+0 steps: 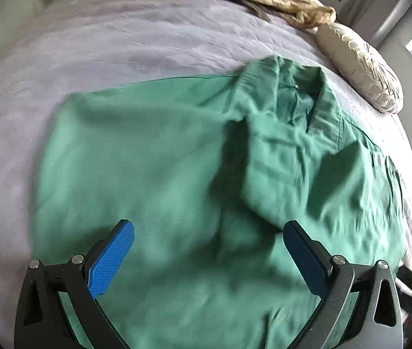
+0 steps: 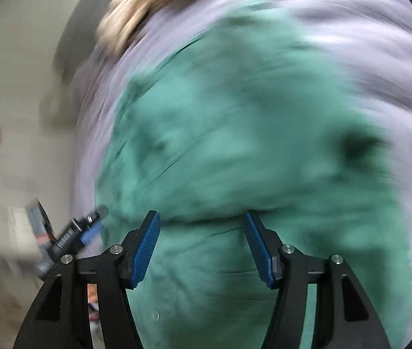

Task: Fold large clothes

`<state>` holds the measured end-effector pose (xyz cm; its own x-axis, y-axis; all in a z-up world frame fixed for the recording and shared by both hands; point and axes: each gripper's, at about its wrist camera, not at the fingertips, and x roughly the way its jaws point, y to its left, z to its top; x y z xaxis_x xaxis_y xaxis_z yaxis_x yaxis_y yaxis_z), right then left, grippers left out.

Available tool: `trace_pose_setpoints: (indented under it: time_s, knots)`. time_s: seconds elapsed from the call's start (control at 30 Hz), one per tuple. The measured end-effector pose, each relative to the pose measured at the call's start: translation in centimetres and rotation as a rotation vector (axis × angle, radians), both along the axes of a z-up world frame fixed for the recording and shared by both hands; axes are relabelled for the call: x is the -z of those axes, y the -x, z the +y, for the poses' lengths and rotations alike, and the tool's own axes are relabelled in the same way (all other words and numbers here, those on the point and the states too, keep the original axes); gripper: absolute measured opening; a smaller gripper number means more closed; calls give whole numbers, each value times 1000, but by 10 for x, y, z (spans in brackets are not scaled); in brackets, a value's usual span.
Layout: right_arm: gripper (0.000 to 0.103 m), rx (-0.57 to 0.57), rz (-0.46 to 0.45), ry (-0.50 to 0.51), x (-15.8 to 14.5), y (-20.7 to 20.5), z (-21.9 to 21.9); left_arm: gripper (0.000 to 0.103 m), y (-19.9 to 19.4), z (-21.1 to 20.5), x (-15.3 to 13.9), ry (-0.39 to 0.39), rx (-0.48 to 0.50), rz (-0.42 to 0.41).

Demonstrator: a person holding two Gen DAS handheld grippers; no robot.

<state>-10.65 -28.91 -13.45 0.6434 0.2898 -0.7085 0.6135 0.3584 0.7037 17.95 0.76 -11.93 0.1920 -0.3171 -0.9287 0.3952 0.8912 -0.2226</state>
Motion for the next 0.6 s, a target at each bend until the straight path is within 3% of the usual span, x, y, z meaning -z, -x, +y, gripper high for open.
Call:
trace_pose_setpoints:
  time_s: [0.1, 0.13, 0.17, 0.2, 0.23, 0.27, 0.3, 0.33, 0.47, 0.57, 0.6]
  knots:
    - [64, 169, -56, -97, 15, 23, -29, 102, -19, -28, 13, 11, 34, 32]
    - [64, 217, -81, -124, 20, 27, -38, 97, -22, -36, 14, 10, 46, 26]
    - [64, 248, -100, -145, 23, 27, -43, 85, -23, -43, 12, 4, 57, 7]
    - [64, 278, -118, -167, 26, 25, -48, 44, -23, -49, 8, 6, 81, -1]
    - [63, 305, -137, -189, 28, 23, -53, 21, -23, -52, 6, 18, 90, 10]
    - [58, 322, -149, -195, 28, 24, -57, 16, -21, -51, 1, 28, 70, 2]
    - [21, 331, -162, -187, 25, 26, -60, 14, -18, -47, -6, 45, 54, -16]
    - [6, 329, -167, -150, 18, 29, -63, 14, -16, -44, -10, 57, 46, -31]
    - [6, 279, -128, -50, 13, 40, -69, 14, -9, -27, 2, 97, 36, 9]
    - [6, 268, -60, -116, 43, 46, -75, 18, -10, -18, 8, 129, -4, 26]
    - [9, 277, -58, -157, 50, 50, -76, 25, -11, -14, 7, 128, -31, 22]
